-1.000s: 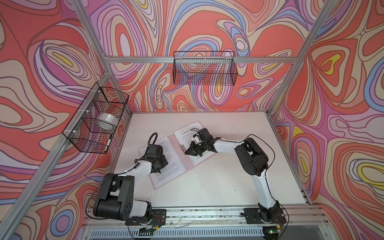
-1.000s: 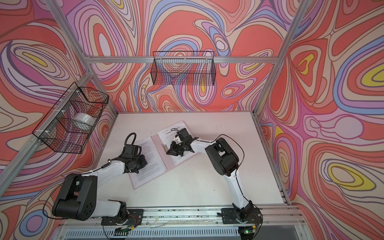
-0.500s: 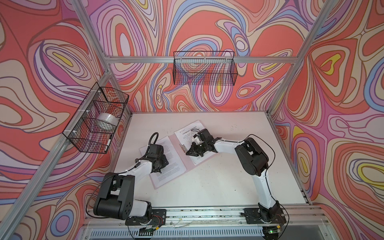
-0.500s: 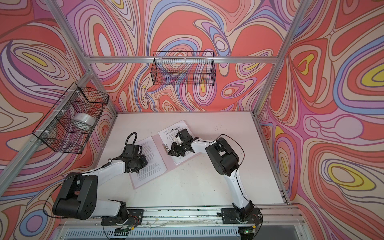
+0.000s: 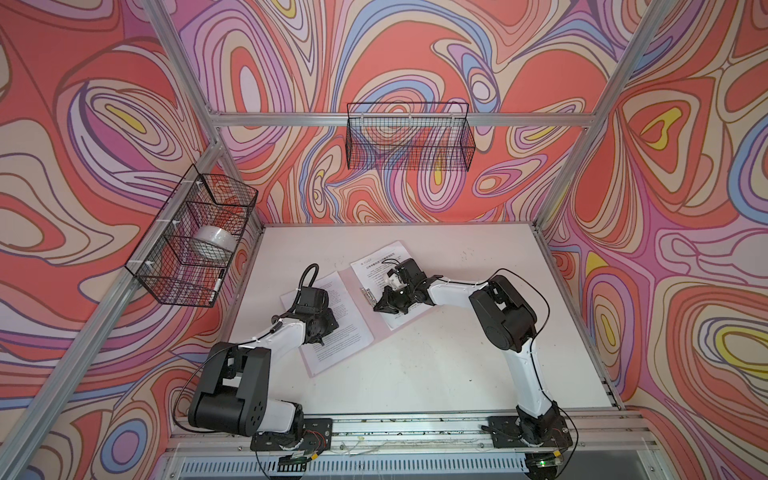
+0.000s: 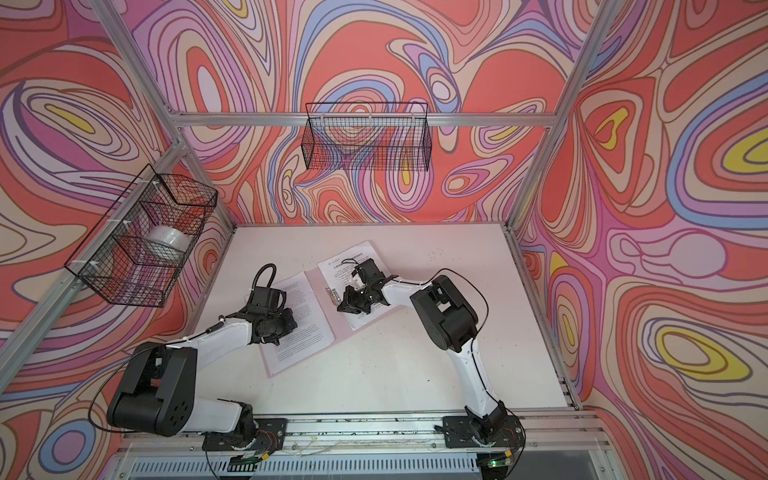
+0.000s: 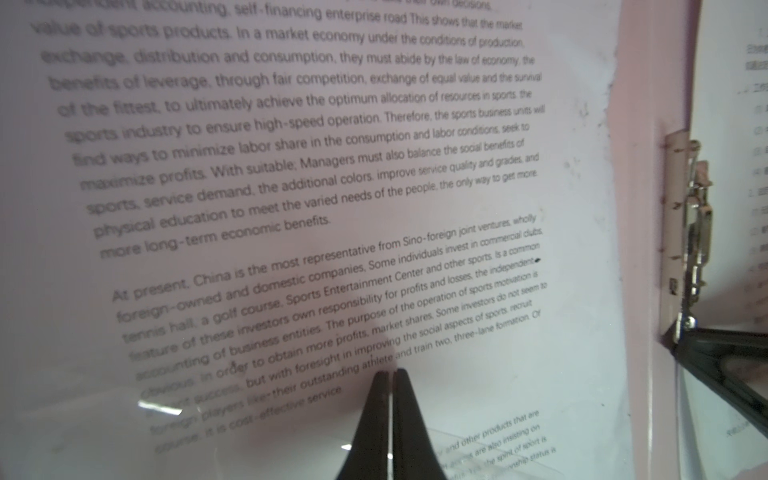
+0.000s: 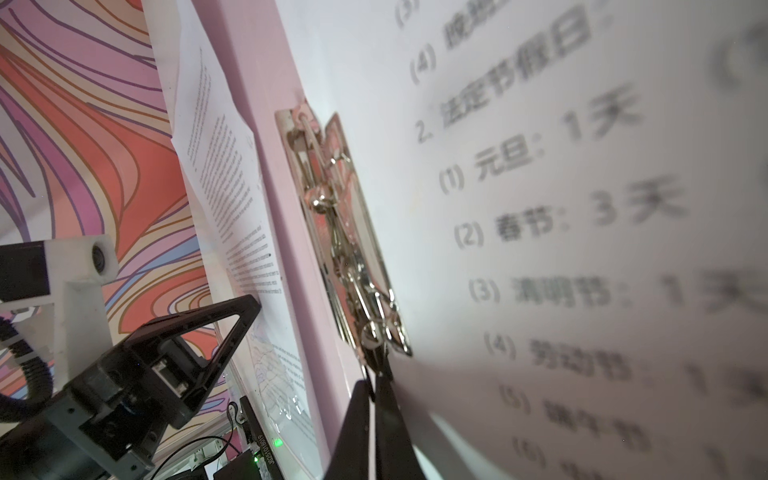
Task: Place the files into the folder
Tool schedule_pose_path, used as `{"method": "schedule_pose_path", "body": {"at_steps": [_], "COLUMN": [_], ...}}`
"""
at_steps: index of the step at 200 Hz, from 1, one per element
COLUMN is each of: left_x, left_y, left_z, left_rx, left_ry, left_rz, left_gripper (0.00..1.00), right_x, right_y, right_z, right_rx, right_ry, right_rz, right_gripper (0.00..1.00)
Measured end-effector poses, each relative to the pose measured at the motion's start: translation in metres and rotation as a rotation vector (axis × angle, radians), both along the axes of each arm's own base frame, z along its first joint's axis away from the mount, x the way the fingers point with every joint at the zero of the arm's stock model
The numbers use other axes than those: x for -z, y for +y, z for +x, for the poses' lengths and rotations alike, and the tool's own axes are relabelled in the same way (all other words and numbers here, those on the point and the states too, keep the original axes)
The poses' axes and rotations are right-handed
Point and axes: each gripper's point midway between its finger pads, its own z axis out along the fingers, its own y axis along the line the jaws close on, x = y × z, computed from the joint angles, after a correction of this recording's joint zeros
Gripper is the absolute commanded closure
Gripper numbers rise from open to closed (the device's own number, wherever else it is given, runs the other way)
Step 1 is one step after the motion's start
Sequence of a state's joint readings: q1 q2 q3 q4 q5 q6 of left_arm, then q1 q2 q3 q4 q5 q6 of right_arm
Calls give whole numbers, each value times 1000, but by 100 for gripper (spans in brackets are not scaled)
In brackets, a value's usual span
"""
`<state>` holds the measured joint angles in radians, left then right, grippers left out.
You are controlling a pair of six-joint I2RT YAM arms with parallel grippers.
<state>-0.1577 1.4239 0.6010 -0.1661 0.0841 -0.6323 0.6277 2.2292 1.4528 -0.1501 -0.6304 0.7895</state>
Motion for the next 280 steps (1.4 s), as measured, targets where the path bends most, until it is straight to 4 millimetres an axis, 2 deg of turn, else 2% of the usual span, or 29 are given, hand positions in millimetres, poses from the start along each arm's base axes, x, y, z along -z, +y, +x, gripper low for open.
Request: {"method": "schedule_pose_path", "body": {"at_steps": [113, 126, 159, 174, 185, 211, 232, 252, 280], "left_x": [0, 0, -7, -18, -34, -78, -105, -115, -114], "left_y": [0, 0, -1, -1, -2, 1, 7, 16, 25], "left_z": [0, 0, -2, -3, 0, 7, 9, 6, 0], "left_rx": [6, 9, 23, 23, 23, 17, -1, -26, -65], "left_ry": [4, 2, -20, -54, -107, -253, -327, -355, -350], "left_rz": [14, 16, 11, 6, -2, -2, 25, 62, 93], "left_gripper": [91, 85, 58, 49, 45, 40, 37, 36, 35], "right_x": [-6, -6, -5, -5, -5, -5, -4, -4, -4], "right_y": [1, 1, 0, -3, -6, -21, -39, -53, -64], "right_z": [-13, -14, -16, -17, -19, -23, -22, -19, -18], "right_rx": [33, 40, 62, 79, 96, 153, 211, 255, 291], "right_ry": [79, 96, 111, 114, 119, 136, 145, 150, 146], "right_rz": [108, 118, 136, 139, 143, 159, 169, 176, 184], "right_gripper": [100, 100, 100, 100, 100, 100, 100, 100, 100]}}
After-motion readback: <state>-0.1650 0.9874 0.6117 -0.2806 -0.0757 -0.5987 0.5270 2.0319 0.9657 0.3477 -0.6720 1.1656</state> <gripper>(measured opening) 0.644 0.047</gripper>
